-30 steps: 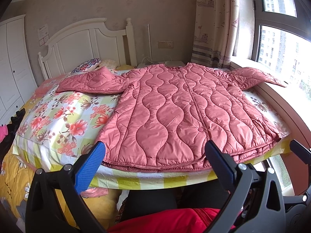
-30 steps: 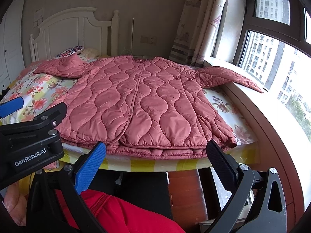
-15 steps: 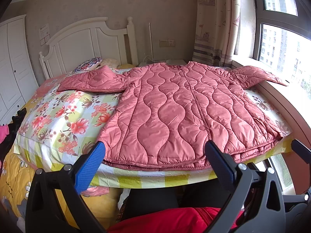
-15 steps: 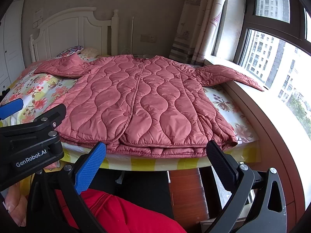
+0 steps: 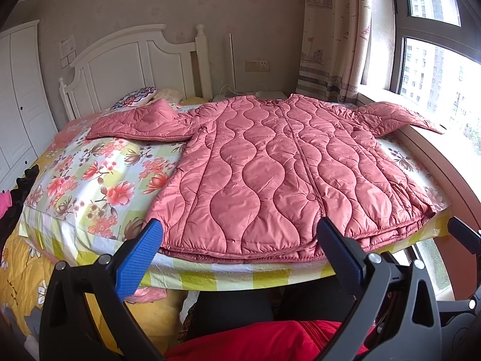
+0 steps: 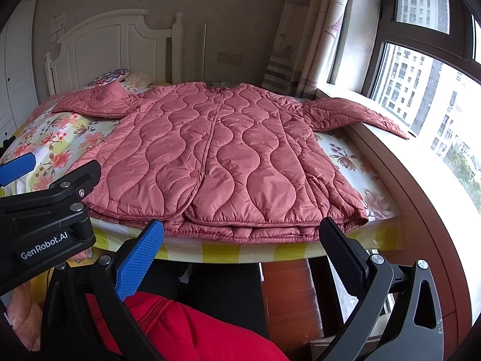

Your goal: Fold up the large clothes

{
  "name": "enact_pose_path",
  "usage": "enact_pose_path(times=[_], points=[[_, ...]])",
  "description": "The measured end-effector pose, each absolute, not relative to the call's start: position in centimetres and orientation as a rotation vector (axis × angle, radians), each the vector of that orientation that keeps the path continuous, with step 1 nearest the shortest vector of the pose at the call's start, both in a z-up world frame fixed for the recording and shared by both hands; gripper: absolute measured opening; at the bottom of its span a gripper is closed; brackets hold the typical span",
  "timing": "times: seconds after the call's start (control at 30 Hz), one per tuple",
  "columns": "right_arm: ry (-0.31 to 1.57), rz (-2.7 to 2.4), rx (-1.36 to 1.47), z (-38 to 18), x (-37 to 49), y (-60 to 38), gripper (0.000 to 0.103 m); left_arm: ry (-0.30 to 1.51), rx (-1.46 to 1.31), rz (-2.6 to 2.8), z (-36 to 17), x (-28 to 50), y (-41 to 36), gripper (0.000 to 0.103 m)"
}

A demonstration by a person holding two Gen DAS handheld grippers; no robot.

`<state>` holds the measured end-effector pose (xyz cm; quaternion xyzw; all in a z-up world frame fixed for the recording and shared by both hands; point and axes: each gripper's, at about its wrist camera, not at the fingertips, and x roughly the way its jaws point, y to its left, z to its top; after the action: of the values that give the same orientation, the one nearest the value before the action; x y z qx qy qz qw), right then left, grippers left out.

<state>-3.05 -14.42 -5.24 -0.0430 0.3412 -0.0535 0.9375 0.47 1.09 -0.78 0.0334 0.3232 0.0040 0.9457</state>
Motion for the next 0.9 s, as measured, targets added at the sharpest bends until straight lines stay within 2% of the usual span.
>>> enact_pose_path(times=[0.9], points=[[0.798,-0.153,-0.065,-6.9,0.4,-16.2,0.099,0.702,0.093,0.003,-2.1,3.3,0.0,0.101]])
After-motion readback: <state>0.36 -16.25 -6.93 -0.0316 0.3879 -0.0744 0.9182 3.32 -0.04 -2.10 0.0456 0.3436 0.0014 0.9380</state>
